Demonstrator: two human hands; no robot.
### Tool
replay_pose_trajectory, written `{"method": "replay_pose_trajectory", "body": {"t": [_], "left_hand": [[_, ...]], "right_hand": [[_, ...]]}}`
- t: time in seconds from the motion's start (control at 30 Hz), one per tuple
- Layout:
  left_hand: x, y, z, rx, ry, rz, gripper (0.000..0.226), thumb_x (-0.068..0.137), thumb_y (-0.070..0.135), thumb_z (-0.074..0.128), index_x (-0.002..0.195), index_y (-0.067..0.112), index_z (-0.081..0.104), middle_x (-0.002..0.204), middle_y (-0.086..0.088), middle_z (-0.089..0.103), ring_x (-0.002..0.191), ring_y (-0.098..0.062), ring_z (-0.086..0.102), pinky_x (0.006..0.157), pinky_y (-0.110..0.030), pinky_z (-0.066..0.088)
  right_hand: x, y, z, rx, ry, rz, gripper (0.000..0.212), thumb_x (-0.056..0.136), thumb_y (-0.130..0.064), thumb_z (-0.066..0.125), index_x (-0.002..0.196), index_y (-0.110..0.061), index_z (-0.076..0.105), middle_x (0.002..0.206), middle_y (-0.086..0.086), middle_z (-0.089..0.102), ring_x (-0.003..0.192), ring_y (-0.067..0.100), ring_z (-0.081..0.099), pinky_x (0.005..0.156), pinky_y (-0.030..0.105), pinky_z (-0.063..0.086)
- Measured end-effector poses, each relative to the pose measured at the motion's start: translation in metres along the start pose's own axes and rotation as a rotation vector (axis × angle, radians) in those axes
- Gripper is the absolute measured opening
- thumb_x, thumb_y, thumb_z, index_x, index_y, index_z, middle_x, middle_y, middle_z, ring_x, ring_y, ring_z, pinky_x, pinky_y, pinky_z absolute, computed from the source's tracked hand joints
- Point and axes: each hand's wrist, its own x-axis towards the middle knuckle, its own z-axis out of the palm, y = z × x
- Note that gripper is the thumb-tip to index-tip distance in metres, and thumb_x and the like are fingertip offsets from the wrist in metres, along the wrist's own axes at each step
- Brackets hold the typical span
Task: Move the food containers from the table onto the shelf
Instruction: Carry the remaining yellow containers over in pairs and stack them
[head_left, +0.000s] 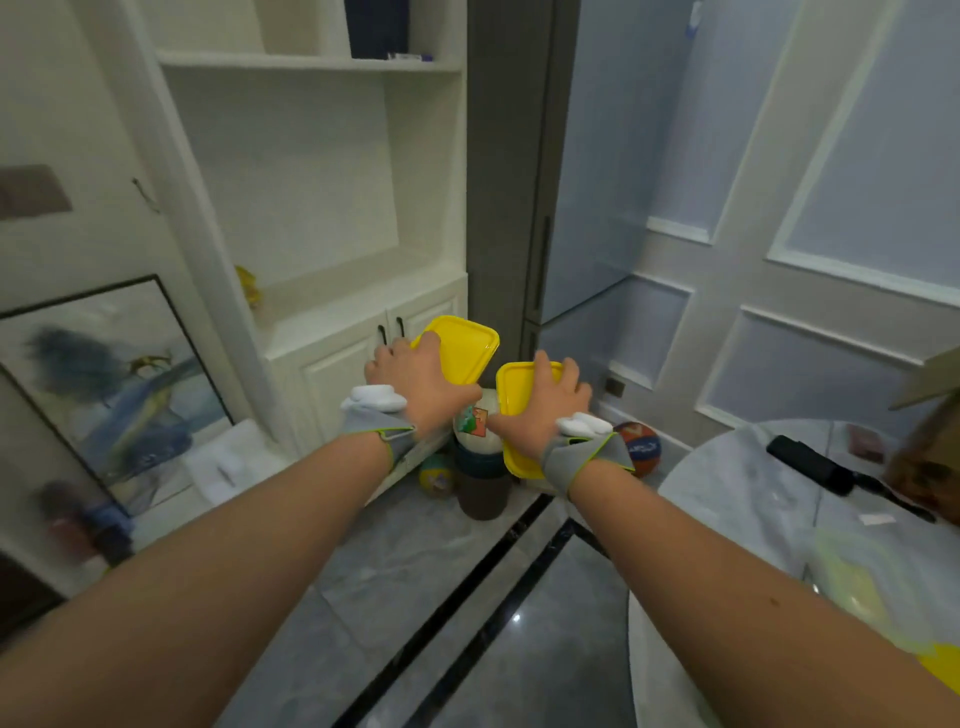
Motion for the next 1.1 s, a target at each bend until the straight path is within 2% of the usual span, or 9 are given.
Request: {"method": "replay_pose_trajectory", "body": {"t": [0.13,0.37,0.5,0.73,0.93,1.1], "left_hand": [[0.040,-0.037,0.008,0.015,0.050,-0.099,0.088,0.047,0.078,0.044,0.118,0.026,0.052,0.107,-0.014,0.060,0.100,-0.038,0.053,0.077,-0.042,0.039],[0.099,-0.102,0.019,0.080,0.115,-0.228,0.082,0.046,0.077,0.049,0.111,0.027,0.053,0.100,-0.013,0.060,0.094,-0.036,0.054,0.074,-0.042,0.041],[0.137,-0.136,0.024,0.087,0.102,-0.283,0.083,0.048,0.078,0.048,0.114,0.028,0.052,0.103,-0.012,0.059,0.097,-0.036,0.053,0.077,-0.042,0.041],[0.212,-0.176,0.032,0.048,0.047,-0.299,0.081,0.054,0.072,0.055,0.120,0.026,0.050,0.112,-0.014,0.058,0.108,-0.037,0.050,0.085,-0.043,0.040],[0.280,-0.196,0.047,0.074,0.041,-0.286,0.077,0.056,0.073,0.056,0.115,0.024,0.049,0.110,-0.014,0.057,0.106,-0.036,0.050,0.082,-0.042,0.038],[0.340,-0.206,0.075,0.080,0.056,-0.356,0.078,0.049,0.073,0.052,0.112,0.027,0.049,0.108,-0.012,0.057,0.102,-0.036,0.050,0.076,-0.042,0.036]], "right_hand": [[0.053,-0.042,0.024,0.011,-0.040,-0.106,0.112,0.063,-0.062,0.072,0.153,-0.030,0.014,0.159,0.010,0.013,0.136,0.041,0.028,0.102,0.053,0.039],[0.120,-0.105,0.055,0.013,-0.098,-0.194,0.112,0.062,-0.063,0.073,0.152,-0.032,0.013,0.160,0.008,0.009,0.138,0.041,0.024,0.101,0.054,0.040],[0.159,-0.141,0.081,0.000,-0.107,-0.216,0.113,0.059,-0.065,0.070,0.151,-0.033,0.013,0.159,0.008,0.010,0.136,0.040,0.026,0.100,0.053,0.041],[0.228,-0.196,0.114,0.018,-0.065,-0.238,0.113,0.052,-0.066,0.067,0.149,-0.033,0.018,0.155,0.008,0.016,0.131,0.040,0.030,0.094,0.050,0.043],[0.292,-0.239,0.133,0.054,-0.083,-0.263,0.112,0.055,-0.065,0.071,0.148,-0.033,0.019,0.155,0.007,0.015,0.133,0.041,0.028,0.096,0.051,0.041],[0.355,-0.262,0.154,0.059,-0.114,-0.292,0.111,0.059,-0.062,0.071,0.150,-0.032,0.017,0.157,0.007,0.012,0.136,0.040,0.026,0.096,0.052,0.041]]}}
